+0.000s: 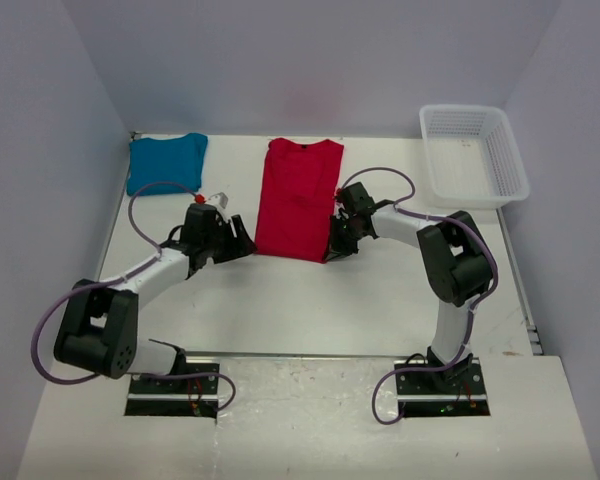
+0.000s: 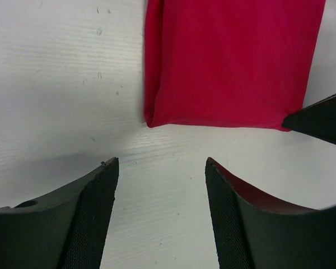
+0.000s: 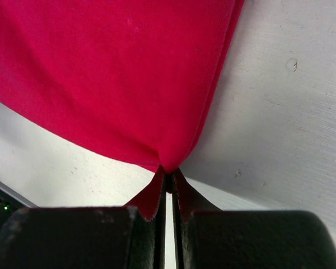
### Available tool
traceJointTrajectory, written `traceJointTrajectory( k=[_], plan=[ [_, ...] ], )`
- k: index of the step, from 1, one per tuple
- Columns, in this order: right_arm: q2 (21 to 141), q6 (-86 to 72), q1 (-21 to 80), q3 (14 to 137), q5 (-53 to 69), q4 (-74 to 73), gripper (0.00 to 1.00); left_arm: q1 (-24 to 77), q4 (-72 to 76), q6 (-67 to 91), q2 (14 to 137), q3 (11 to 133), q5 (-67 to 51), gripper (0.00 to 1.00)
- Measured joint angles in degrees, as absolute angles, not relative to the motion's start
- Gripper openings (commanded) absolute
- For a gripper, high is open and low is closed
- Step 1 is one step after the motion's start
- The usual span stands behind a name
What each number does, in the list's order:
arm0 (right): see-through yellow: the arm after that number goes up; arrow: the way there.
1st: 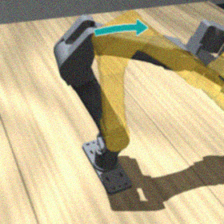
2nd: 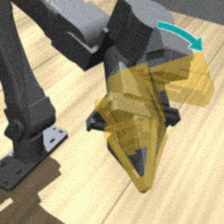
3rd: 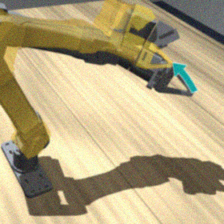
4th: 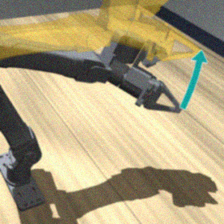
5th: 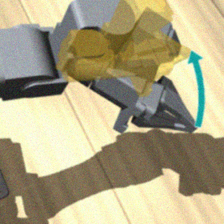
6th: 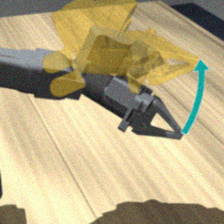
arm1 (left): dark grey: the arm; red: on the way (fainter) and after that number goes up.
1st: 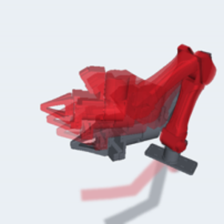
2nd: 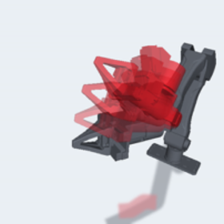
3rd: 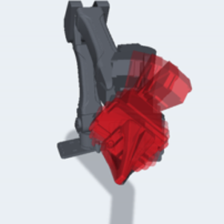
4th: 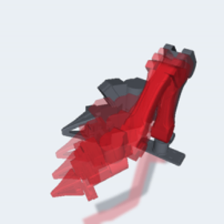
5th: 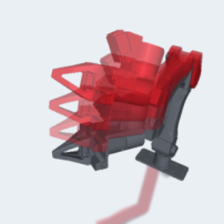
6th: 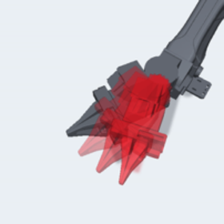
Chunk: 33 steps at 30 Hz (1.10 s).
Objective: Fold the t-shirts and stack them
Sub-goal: Grab one side of the 2/3 rectangular tshirt with both arms
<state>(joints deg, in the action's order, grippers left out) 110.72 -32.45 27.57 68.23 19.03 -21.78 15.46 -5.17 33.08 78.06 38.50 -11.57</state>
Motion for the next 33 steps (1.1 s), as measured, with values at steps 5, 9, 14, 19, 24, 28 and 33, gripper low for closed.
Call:
traceJointTrajectory(
  k=[5, 9, 14, 19, 24, 28, 33],
  plan=[
    [110.72, -32.42, 27.57, 68.20, 19.05, -21.76, 0.00, 15.49, -3.07, 33.65, 85.03, 39.20, -14.26, 0.62],
    [110.72, -32.42, 27.55, 68.16, 19.09, -21.69, 0.00, 15.51, -2.17, 33.89, 88.86, 40.99, -14.76, 0.61],
    [110.72, -32.40, 27.53, 68.14, 19.20, -21.63, 0.00, 15.51, -0.84, 33.93, 92.84, 44.10, -15.09, 0.60],
    [110.72, -32.40, 27.53, 68.12, 19.20, -21.61, 0.00, 15.51, 0.86, 34.09, 94.52, 44.93, -15.79, 0.57],
    [110.74, -32.40, 27.53, 68.12, 19.25, -21.61, 0.00, 15.51, 2.48, 35.07, 95.59, 45.04, -16.34, 0.42],
    [110.74, -32.42, 27.46, 68.12, 19.25, -21.61, 0.00, 15.51, 2.42, 35.33, 95.96, 45.04, -16.29, 0.31],
    [110.74, -32.42, 27.46, 68.12, 19.27, -21.61, 0.00, 15.51, 2.48, 35.42, 96.12, 45.01, -16.32, 0.15]
  ],
)
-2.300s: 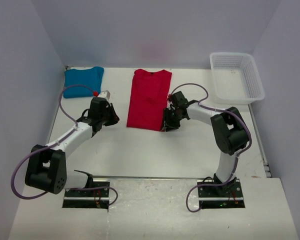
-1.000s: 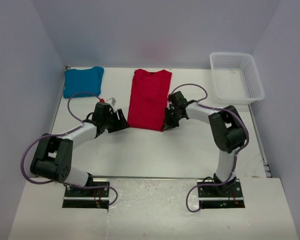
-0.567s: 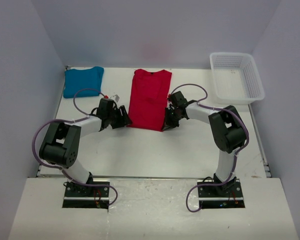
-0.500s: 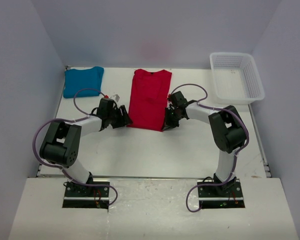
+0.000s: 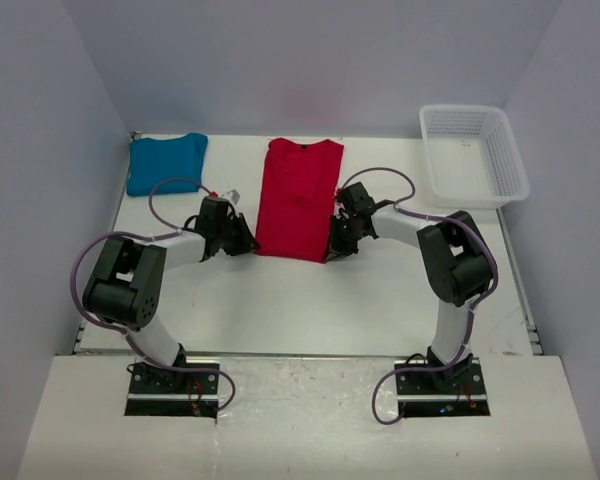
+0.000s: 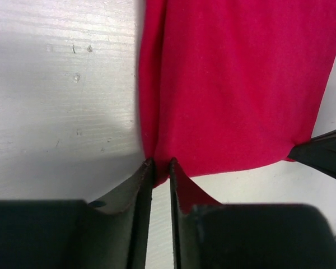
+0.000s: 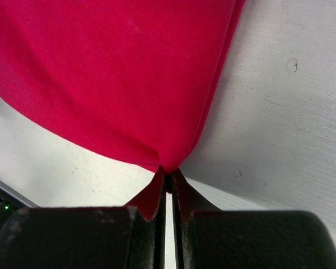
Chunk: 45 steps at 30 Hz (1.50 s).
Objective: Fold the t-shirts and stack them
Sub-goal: Grab one side of the 2/3 rectangular tshirt with both arms
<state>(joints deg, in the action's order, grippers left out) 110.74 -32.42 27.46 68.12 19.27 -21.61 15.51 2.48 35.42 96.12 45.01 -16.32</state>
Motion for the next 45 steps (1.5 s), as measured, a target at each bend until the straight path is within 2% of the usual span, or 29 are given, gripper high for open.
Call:
traceJointTrajectory(
  k=[3, 14, 31, 38, 45],
  plan=[
    [110.74, -32.42, 27.46, 68.12, 19.27, -21.61, 0.00, 15.51, 2.59, 35.48, 96.71, 45.01, -16.36, 0.00],
    [109.67, -32.34, 27.44, 66.65, 18.65, -20.60, 0.00, 16.36, 8.56, 35.62, 96.36, 40.93, -20.78, 0.00],
    [88.23, -32.18, 34.35, 49.78, 9.45, -23.35, 0.00, 35.18, -1.96, 41.47, 63.53, 26.83, -14.55, 0.00],
    [78.19, -32.62, 35.29, 44.27, 8.91, -24.67, 0.00, 40.12, -4.91, 45.89, 57.67, 19.57, -11.70, 0.00],
    [73.41, -33.67, 37.74, 41.25, 8.49, -25.69, 0.00, 42.48, -7.03, 49.28, 52.45, 18.02, -9.76, 0.00]
  ],
)
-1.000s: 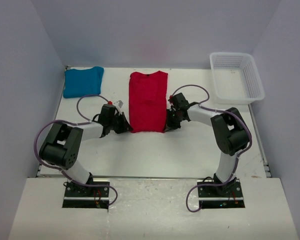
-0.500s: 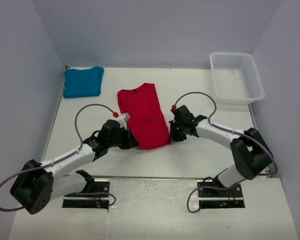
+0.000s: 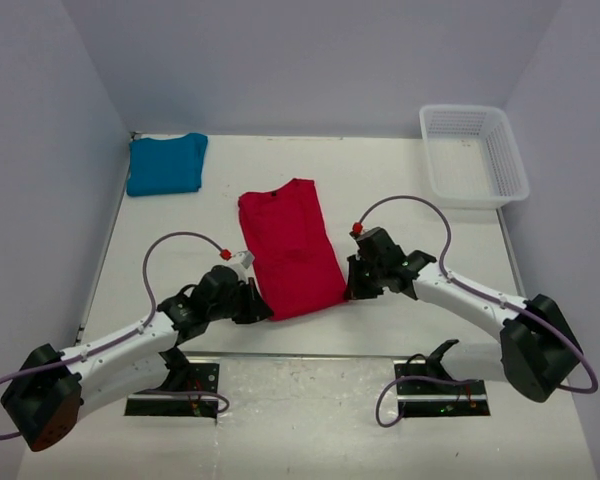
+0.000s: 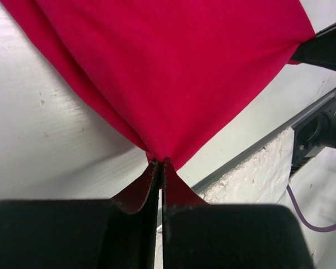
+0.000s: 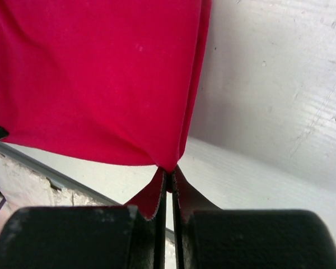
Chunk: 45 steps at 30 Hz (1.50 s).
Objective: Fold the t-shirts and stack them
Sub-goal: Grab one side of the 2/3 rectangular tshirt with both arms, then fold the long partially folded tshirt into a neat square
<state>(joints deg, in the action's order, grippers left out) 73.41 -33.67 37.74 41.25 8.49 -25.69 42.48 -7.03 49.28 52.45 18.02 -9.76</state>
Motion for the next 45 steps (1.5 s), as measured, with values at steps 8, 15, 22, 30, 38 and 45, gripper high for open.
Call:
traceJointTrajectory(
  k=[8, 15, 22, 30, 38, 45],
  plan=[
    [68.07, -34.81, 39.38, 39.77, 8.43, -27.22, 0.00, 45.80, -10.98, 52.01, 48.14, 18.04, -7.73, 0.00],
    [66.15, -36.34, 41.74, 36.97, 8.14, -27.70, 0.00, 48.73, -13.50, 54.41, 46.92, 18.04, -5.98, 0.00],
    [63.22, -38.70, 45.54, 35.73, 5.74, -29.36, 0.00, 51.55, -16.47, 56.23, 44.99, 18.13, -3.68, 0.00],
    [67.81, -38.30, 46.81, 46.39, 1.93, -35.03, 0.00, 50.81, -25.43, 53.30, 51.64, 30.87, 3.25, 0.00],
    [82.43, -33.45, 42.28, 70.08, 1.30, -37.43, 0.00, 33.67, -27.22, 41.74, 60.82, 47.75, 2.87, 0.00],
    [98.70, -29.17, 34.33, 87.37, 4.95, -40.75, 0.00, 26.15, -28.25, 33.21, 76.58, 60.60, 1.65, 0.00]
  ],
)
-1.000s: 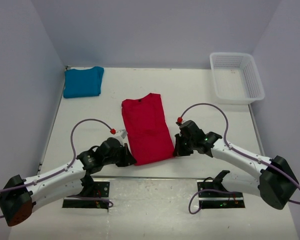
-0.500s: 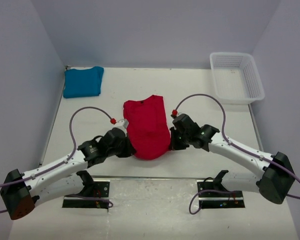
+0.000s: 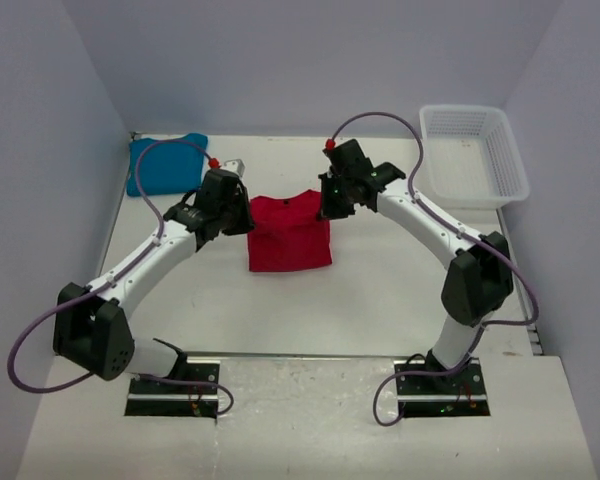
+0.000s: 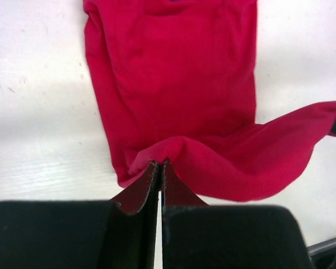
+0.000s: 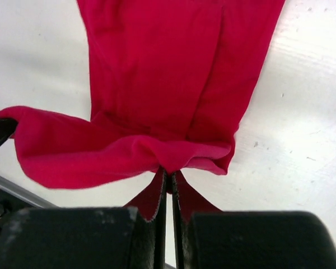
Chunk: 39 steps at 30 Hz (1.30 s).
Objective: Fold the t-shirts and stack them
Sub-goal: Fold the long partially folded tshirt into a neat square
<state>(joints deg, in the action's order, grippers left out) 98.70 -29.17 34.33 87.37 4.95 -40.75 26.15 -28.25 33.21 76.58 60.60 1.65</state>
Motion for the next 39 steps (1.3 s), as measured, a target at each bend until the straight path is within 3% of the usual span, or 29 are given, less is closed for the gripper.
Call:
traceJointTrajectory(
  k=[9, 21, 22, 23, 24, 25, 26, 27, 28, 29, 31, 32, 33, 37, 39],
  plan=[
    [114.21, -25.56, 27.66, 105.78, 9.98, -46.78, 0.00, 17.67, -28.34, 27.22, 95.02, 73.87, -2.39, 0.00],
    [136.59, -21.82, 21.96, 130.74, 16.01, -53.67, 0.00, 13.80, -28.97, 22.50, 118.43, 96.36, -7.14, 0.00],
    [138.28, -21.54, 21.47, 132.77, 16.29, -54.04, 0.02, 13.61, -28.62, 21.93, 119.96, 97.78, -7.27, 0.00],
    [140.16, -21.34, 20.99, 135.02, 16.64, -54.61, 0.11, 13.47, -28.42, 21.50, 121.45, 99.04, -7.33, 0.00],
    [141.93, -21.12, 20.43, 137.10, 17.26, -54.78, 0.25, 13.30, -28.05, 21.21, 122.67, 99.94, -7.42, 0.13],
    [143.35, -20.91, 19.90, 138.63, 17.82, -54.92, 0.48, 13.15, -27.55, 20.62, 123.74, 100.64, -7.55, 0.21],
    [144.46, -20.88, 19.27, 139.70, 18.22, -54.85, 0.54, 12.93, -26.85, 20.03, 124.84, 101.19, -7.40, 0.31],
    [145.29, -20.27, 18.48, 140.22, 18.76, -54.65, 0.57, 12.67, -25.96, 19.51, 125.58, 101.43, -7.27, 0.47],
    [145.88, -19.81, 17.65, 140.25, 19.14, -54.52, 0.59, 12.29, -24.64, 19.09, 126.26, 101.47, -7.09, 0.54],
    [146.23, -19.55, 16.67, 140.25, 19.20, -54.52, 0.71, 11.86, -23.49, 18.65, 126.76, 101.47, -7.01, 0.58],
    [146.30, -18.94, 15.22, 140.11, 19.05, -54.37, 0.76, 10.94, -20.82, 18.09, 127.35, 101.38, -7.05, 0.70],
    [146.15, -18.50, 14.48, 140.07, 18.96, -54.08, 0.77, 10.55, -19.44, 17.76, 127.39, 101.23, -6.92, 0.91],
    [145.80, -18.22, 13.91, 139.76, 18.90, -53.49, 0.78, 10.22, -17.34, 17.12, 127.04, 100.38, -6.57, 1.00],
    [141.82, -17.69, 13.30, 135.11, 18.06, -52.53, 0.79, 9.74, -9.69, 17.69, 120.62, 89.97, -4.93, 1.00],
    [138.91, -17.67, 14.02, 132.73, 17.80, -52.51, 0.74, 10.09, -8.49, 18.72, 116.62, 85.58, -4.95, 0.87]
  ],
)
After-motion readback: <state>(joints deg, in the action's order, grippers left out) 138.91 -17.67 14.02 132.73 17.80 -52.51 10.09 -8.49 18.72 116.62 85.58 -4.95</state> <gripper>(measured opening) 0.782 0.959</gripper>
